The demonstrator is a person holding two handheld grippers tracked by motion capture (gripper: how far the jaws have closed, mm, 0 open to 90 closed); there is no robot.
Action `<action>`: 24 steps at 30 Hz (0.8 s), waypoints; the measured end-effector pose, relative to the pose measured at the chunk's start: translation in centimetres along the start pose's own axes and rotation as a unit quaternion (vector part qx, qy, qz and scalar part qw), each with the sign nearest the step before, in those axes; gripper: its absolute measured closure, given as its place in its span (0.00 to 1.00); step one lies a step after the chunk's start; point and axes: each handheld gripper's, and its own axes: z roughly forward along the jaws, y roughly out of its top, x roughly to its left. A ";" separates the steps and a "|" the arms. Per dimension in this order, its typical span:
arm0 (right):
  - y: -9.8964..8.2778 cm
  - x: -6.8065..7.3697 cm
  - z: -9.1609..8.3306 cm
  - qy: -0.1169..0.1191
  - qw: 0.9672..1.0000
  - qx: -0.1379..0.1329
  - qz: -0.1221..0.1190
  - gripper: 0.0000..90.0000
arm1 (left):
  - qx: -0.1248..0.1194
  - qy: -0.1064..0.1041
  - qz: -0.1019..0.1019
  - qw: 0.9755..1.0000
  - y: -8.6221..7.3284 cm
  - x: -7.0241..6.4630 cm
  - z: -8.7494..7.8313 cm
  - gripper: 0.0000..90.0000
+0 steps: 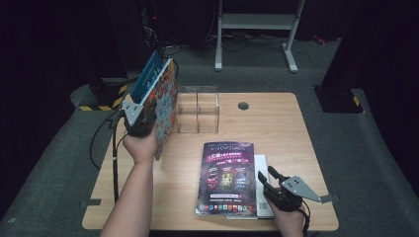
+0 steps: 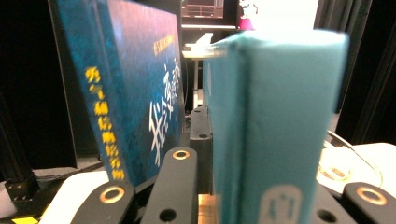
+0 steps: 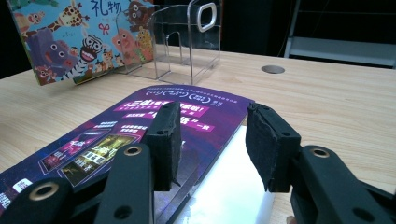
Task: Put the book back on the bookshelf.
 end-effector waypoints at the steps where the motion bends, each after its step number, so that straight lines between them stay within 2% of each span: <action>1: 0.0 0.0 0.0 0.001 1.000 0.001 -0.001 0.62 | -0.001 -0.001 -0.001 1.000 -0.1 0.0 -0.1 0.90; 17: -0.1 0.2 0.1 0.002 1.000 0.003 0.000 0.62 | -0.005 -0.006 -0.002 1.000 -1.9 0.8 -1.6 0.90; 24: -0.1 0.2 0.1 0.002 1.000 0.003 -0.001 0.62 | 0.007 -0.009 -0.003 1.000 -2.0 1.0 -2.1 0.89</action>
